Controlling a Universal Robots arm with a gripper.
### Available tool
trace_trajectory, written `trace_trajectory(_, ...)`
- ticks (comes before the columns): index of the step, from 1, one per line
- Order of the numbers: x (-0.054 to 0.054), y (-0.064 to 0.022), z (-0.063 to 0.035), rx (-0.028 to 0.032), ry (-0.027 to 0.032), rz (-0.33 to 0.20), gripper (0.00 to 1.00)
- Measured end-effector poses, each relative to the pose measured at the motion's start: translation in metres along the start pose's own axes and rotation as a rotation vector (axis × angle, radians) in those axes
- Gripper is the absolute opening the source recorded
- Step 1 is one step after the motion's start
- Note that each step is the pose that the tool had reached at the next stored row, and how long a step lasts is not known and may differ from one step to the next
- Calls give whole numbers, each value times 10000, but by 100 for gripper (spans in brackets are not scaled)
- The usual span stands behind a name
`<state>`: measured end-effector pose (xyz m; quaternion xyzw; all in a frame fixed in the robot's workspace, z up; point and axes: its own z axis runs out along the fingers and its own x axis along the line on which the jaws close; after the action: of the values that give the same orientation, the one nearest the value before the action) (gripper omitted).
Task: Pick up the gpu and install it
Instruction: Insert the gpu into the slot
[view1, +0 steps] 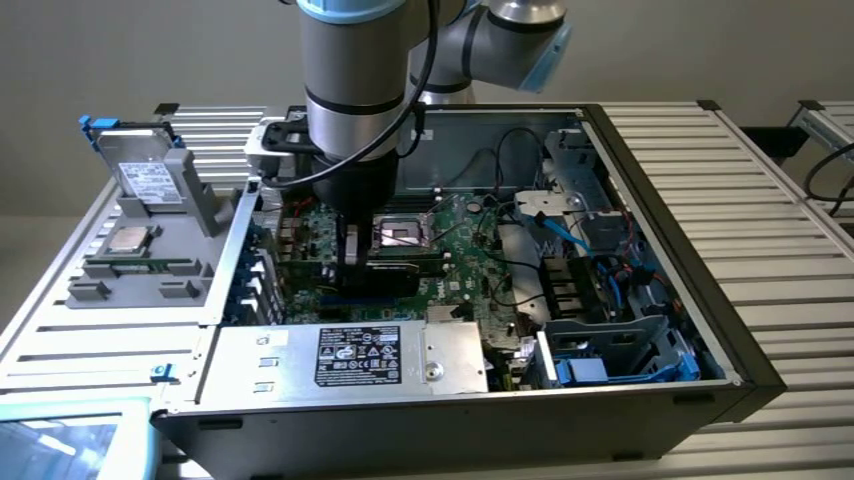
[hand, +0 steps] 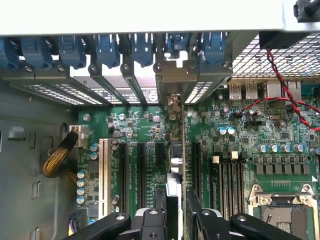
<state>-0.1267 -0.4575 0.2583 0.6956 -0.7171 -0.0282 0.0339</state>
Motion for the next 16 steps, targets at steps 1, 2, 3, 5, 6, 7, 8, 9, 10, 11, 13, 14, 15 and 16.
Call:
trace_trajectory(1, 0, 0, 0, -1, 0, 0, 28)
trace_trajectory(2, 0, 0, 0, -5, 0, 0, 28)
trace_trajectory(3, 0, 2, 1, -10, 0, -2, 28)
trace_trajectory(5, 0, 5, 1, -20, 1, -1, 28)
trace_trajectory(6, 1, 7, 1, -24, 4, 0, 28)
trace_trajectory(7, 1, 8, 1, -26, 6, -1, 28)
trace_trajectory(8, 1, 9, 1, -27, 9, -1, 28)
trace_trajectory(9, 1, 11, 1, -29, 11, 0, 28)
trace_trajectory(10, 1, 13, 2, -29, 11, 1, 28)
trace_trajectory(11, 1, 14, 1, -30, 16, 0, 28)
trace_trajectory(13, 1, 16, 1, -30, 35, 3, 28)
trace_trajectory(14, 1, 16, 2, -30, 41, 3, 28)
trace_trajectory(15, 1, 16, 2, -30, 43, 3, 28)
trace_trajectory(16, 1, 16, 4, -29, 44, 3, 28)
